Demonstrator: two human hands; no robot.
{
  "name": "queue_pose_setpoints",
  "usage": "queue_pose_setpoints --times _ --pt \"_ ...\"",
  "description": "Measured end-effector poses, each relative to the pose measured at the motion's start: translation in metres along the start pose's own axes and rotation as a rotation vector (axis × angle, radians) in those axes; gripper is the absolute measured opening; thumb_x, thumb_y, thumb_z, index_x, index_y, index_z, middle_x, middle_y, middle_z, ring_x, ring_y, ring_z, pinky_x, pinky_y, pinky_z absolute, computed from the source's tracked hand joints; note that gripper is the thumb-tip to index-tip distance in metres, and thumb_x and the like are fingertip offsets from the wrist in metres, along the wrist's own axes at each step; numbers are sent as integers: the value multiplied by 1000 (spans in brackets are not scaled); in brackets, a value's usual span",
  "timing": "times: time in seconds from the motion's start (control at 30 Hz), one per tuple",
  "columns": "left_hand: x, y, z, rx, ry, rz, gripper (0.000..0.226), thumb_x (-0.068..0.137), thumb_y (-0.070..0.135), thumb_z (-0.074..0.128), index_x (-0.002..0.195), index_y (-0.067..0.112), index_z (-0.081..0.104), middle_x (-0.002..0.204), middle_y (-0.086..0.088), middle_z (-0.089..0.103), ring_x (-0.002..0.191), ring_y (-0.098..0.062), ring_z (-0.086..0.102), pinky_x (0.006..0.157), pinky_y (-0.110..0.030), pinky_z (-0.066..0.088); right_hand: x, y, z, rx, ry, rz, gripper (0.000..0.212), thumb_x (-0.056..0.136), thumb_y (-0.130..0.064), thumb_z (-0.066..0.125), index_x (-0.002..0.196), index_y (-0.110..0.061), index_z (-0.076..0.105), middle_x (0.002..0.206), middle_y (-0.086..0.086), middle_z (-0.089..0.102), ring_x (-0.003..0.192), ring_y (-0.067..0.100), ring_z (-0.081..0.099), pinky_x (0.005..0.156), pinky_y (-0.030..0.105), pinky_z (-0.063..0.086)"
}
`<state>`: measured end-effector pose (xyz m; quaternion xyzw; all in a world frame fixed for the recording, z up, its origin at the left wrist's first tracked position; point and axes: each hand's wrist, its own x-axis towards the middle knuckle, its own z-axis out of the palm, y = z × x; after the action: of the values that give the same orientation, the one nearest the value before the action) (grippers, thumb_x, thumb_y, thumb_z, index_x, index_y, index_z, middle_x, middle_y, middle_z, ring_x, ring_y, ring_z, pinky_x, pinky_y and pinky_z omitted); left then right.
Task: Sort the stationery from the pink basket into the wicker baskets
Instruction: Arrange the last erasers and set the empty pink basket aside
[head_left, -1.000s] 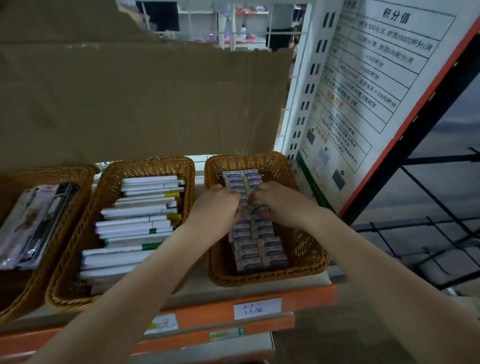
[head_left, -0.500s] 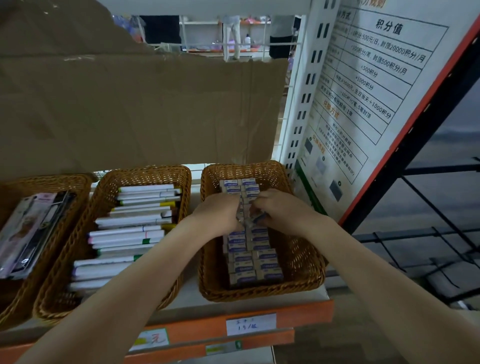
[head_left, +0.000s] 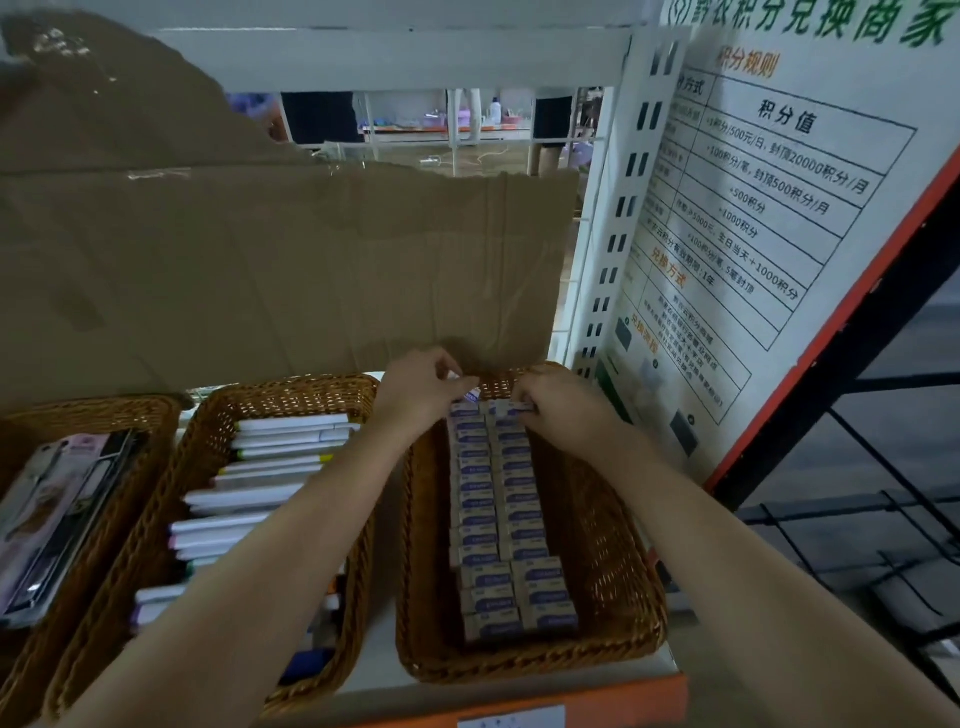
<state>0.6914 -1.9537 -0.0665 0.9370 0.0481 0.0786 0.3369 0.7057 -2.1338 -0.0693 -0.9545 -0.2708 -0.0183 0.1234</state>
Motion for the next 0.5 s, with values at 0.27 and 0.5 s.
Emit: queue_pose_setpoints --times 0.27,0.5 --pt "5 -8 22 381 33 147 26 89 38 58 101 14 61 103 -8 67 99 -25 57 75 -33 38 22 -3 8 -54 -23 7 21 93 -25 55 110 -13 59 110 4 54 106 19 47 85 33 44" --pt "8 -15 24 684 -23 280 38 99 42 38 114 14 58 118 -7 60 114 -24 48 93 -33 33 24 -3 12 -42 -37 -4 18 94 -24 53 107 -14 59 109 4 55 107 19 47 85 33 42"
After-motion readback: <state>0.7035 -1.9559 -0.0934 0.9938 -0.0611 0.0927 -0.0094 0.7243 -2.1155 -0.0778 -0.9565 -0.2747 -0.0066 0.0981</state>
